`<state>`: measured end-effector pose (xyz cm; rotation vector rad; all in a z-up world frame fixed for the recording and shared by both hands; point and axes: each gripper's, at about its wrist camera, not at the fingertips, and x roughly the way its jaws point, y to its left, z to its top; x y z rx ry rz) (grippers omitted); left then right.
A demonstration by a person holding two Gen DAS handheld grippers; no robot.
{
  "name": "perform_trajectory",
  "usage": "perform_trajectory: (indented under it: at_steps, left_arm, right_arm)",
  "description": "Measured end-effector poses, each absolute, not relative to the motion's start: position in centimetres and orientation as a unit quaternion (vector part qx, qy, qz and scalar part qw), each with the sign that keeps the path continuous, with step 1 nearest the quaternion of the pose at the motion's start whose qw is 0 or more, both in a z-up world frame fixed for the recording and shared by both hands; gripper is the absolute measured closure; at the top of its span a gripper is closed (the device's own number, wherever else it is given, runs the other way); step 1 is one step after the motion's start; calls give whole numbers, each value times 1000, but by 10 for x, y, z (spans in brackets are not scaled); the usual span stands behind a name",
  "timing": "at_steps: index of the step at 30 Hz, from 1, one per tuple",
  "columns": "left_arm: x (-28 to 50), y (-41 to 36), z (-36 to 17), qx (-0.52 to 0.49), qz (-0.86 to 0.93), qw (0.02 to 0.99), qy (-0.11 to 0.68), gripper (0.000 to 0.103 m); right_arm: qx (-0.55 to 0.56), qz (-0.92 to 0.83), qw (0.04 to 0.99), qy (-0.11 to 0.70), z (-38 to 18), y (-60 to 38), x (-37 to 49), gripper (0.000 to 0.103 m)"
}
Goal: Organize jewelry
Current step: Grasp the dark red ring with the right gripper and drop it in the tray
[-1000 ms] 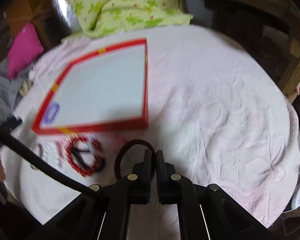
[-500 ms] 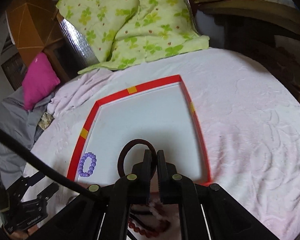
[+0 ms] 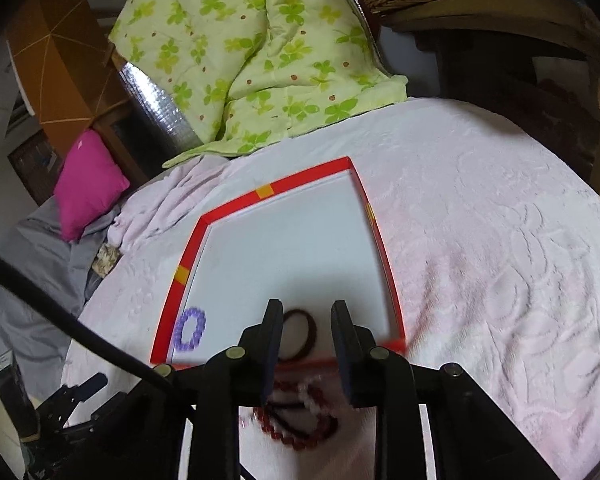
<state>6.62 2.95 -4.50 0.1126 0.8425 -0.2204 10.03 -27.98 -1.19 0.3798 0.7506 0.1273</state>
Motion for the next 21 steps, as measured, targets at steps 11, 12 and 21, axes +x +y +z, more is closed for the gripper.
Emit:
perform_trajectory:
  at_steps: [11, 12, 21]
  left_arm:
    - [57, 19, -49, 63, -124, 902, 409, 36]
    - [57, 16, -50, 66, -128, 901, 409, 36]
    - [60, -10, -54, 84, -157, 895, 409, 36]
  right_arm:
    - [234, 91, 876, 411, -45, -328, 67, 76]
    - [238, 93, 872, 418, -49, -330, 68, 76]
    - [244, 99, 857, 442, -68, -325, 84, 76]
